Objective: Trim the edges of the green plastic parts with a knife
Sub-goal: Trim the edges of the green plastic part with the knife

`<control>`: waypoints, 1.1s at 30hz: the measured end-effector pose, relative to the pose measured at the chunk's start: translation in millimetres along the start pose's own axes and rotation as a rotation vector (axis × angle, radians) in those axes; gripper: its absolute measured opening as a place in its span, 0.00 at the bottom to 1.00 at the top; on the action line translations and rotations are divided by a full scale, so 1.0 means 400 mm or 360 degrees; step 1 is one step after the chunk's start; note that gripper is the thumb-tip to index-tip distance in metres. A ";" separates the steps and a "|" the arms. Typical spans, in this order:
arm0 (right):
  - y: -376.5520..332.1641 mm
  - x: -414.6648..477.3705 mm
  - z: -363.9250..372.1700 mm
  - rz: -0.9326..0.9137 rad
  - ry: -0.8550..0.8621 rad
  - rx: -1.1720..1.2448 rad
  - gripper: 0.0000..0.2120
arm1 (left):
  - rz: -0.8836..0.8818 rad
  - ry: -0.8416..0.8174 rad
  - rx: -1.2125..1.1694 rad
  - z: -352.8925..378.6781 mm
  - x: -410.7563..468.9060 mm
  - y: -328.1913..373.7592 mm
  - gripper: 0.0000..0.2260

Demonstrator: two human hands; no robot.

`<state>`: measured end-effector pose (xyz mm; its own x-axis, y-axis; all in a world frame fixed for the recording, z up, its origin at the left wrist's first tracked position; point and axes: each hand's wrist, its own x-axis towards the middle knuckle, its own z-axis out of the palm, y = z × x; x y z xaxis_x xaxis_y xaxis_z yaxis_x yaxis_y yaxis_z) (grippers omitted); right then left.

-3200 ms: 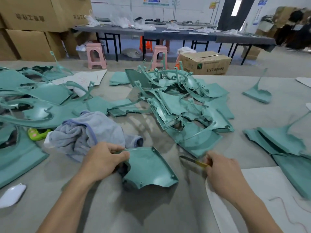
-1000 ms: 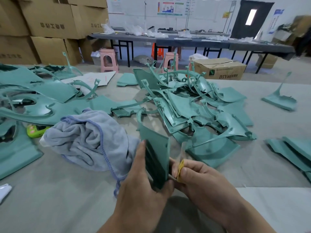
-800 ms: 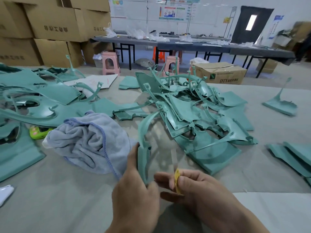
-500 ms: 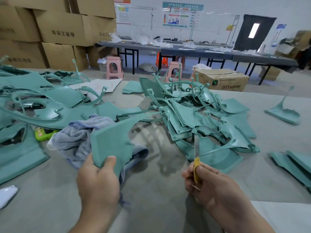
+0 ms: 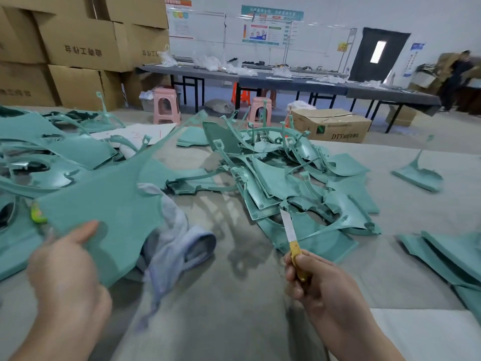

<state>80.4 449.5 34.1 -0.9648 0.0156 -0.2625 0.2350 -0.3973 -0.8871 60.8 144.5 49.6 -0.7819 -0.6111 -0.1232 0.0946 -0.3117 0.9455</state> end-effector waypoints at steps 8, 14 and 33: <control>-0.001 -0.004 -0.004 -0.0218 -0.0101 0.0172 0.07 | 0.0919 -0.0806 0.1066 0.078 -0.175 -0.125 0.19; 0.032 -0.025 0.037 -0.0298 -0.0303 -0.0096 0.02 | 0.0969 -0.0981 0.1299 0.087 -0.159 -0.156 0.31; 0.042 -0.004 0.029 -0.0847 -0.0208 -0.1268 0.12 | 0.0964 -0.0908 0.1594 0.057 -0.130 -0.156 0.35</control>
<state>84.5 432.2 24.0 -0.9623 -0.1076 0.2496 -0.2718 0.3717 -0.8877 81.6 212.5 3.8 -0.9506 0.0081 0.3103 0.2179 0.7295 0.6483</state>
